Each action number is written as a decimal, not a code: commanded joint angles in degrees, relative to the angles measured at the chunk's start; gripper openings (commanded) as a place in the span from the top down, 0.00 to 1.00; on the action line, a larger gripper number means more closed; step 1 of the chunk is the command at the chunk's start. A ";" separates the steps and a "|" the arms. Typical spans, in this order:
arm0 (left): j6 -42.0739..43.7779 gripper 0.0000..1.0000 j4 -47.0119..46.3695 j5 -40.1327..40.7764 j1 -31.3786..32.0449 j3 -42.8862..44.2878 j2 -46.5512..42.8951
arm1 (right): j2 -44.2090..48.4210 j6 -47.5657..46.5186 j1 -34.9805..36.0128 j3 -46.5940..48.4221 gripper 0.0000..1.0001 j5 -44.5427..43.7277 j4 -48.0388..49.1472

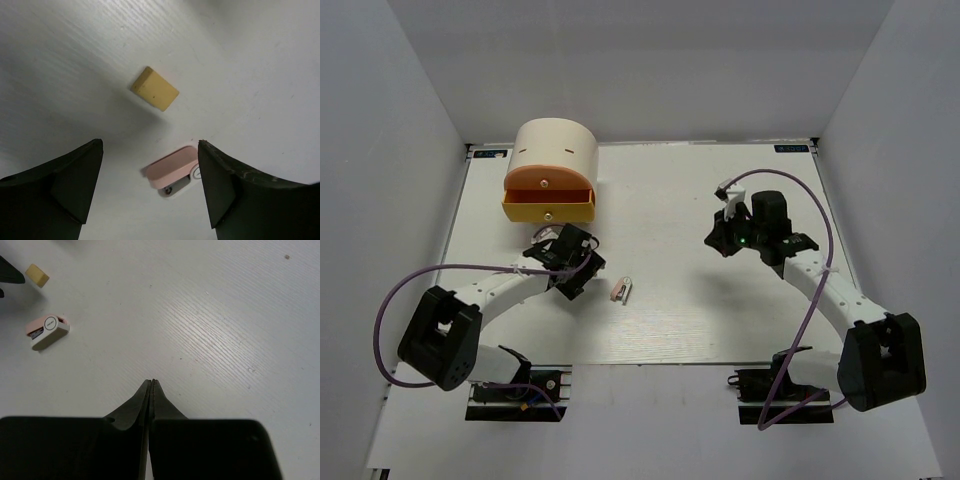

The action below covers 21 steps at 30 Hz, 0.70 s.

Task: Sort the stationery into containers
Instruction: Grab a piece of stationery with the left arm

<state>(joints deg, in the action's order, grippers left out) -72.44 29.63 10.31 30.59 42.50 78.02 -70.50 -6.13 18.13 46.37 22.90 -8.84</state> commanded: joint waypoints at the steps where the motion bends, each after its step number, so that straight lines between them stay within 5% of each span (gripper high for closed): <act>1: -9.20 0.15 -5.45 5.25 0.52 -1.54 -1.11 | 1.77 0.77 -0.81 -0.05 1.00 1.36 1.99; 6: -13.42 0.26 -8.62 7.01 0.00 -1.55 1.86 | 2.03 0.94 -1.61 -0.93 1.00 1.27 2.42; 21: -17.82 0.41 4.38 8.15 -0.62 9.88 12.94 | 2.03 1.82 -3.28 -2.60 1.00 1.63 3.65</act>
<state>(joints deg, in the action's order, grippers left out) -87.96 30.06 16.60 30.39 50.74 90.72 -69.78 -4.86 15.40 44.12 23.46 -7.44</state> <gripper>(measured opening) 0.598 0.008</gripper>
